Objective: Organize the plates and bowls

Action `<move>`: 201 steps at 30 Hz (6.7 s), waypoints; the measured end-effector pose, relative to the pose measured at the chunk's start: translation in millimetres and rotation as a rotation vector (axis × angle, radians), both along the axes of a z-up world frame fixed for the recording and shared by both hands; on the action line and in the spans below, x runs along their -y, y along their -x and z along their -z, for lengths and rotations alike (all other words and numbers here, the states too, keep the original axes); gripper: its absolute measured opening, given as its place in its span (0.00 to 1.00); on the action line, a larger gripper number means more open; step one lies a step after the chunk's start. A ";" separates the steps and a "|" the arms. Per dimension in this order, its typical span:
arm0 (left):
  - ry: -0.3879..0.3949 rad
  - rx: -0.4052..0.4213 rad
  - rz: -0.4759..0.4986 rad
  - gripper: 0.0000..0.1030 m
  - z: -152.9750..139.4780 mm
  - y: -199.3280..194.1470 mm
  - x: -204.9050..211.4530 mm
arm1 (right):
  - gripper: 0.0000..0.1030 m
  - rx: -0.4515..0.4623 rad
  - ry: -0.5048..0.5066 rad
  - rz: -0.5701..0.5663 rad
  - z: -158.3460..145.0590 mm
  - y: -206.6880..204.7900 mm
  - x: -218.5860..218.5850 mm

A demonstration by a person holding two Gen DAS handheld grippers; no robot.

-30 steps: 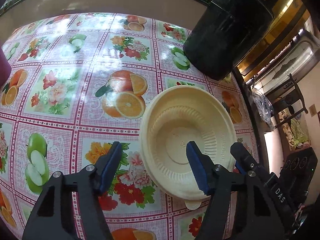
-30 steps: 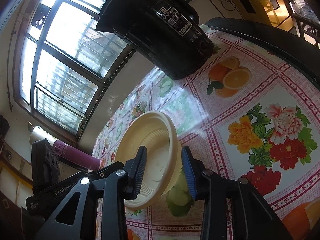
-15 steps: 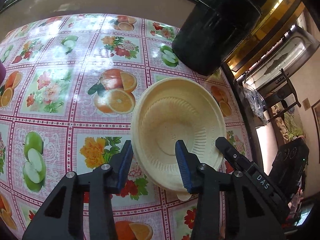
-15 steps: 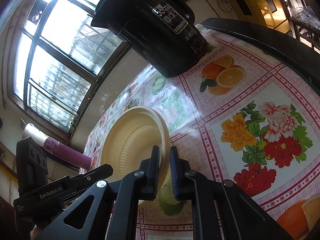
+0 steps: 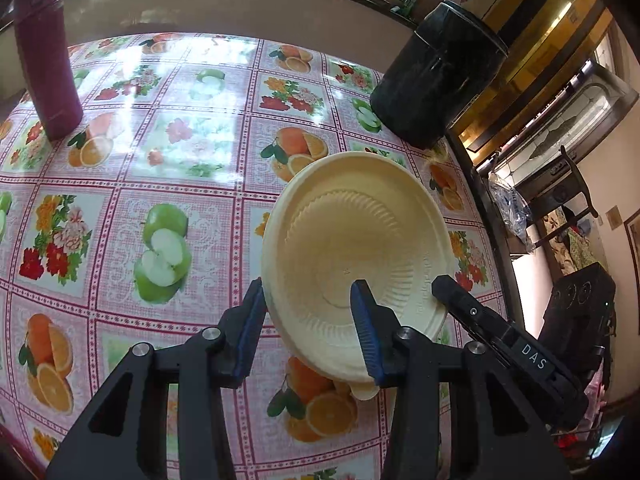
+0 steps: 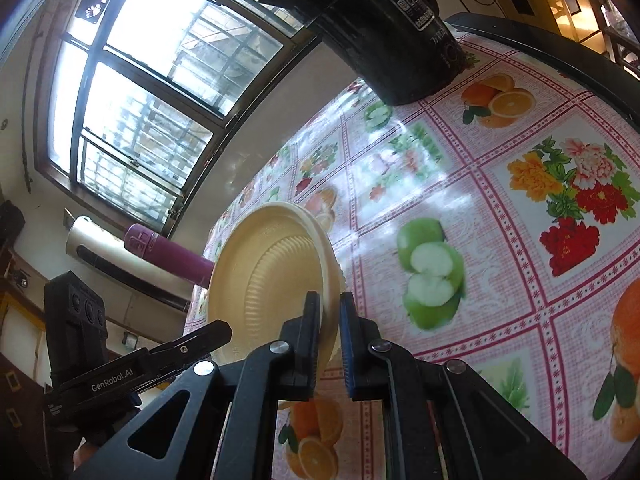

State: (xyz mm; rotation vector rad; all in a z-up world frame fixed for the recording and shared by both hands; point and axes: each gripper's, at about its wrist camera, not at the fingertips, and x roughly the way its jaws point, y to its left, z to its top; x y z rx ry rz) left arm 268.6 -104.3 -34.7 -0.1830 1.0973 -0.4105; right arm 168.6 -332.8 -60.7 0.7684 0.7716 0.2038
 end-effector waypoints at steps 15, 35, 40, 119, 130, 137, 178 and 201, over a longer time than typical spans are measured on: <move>-0.003 0.121 -0.203 0.40 -43.9 153.1 -204.3 | 0.09 0.094 0.021 -0.332 -48.8 92.0 -201.5; -0.097 0.080 -0.354 0.42 -9.3 245.6 -347.0 | 0.10 0.149 0.303 -0.594 -57.3 153.0 -396.4; -0.167 0.141 -0.361 0.49 -18.1 252.2 -345.9 | 0.15 0.205 0.393 -0.579 -64.0 160.4 -402.8; -0.521 0.418 -0.723 0.86 -13.4 330.3 -306.6 | 1.00 0.549 0.455 -0.507 -70.8 237.0 -359.6; -0.521 0.403 -0.717 0.86 -10.9 330.1 -310.5 | 1.00 0.562 0.456 -0.516 -73.1 240.0 -365.7; -0.519 0.395 -0.715 0.86 -9.8 330.5 -312.2 | 1.00 0.561 0.459 -0.522 -72.3 241.9 -368.6; -0.510 0.358 -0.694 0.86 2.9 330.6 -313.5 | 1.00 0.529 0.453 -0.542 -63.2 239.4 -376.0; -0.510 0.351 -0.678 0.86 6.5 330.8 -316.4 | 1.00 0.501 0.462 -0.544 -58.0 235.2 -379.7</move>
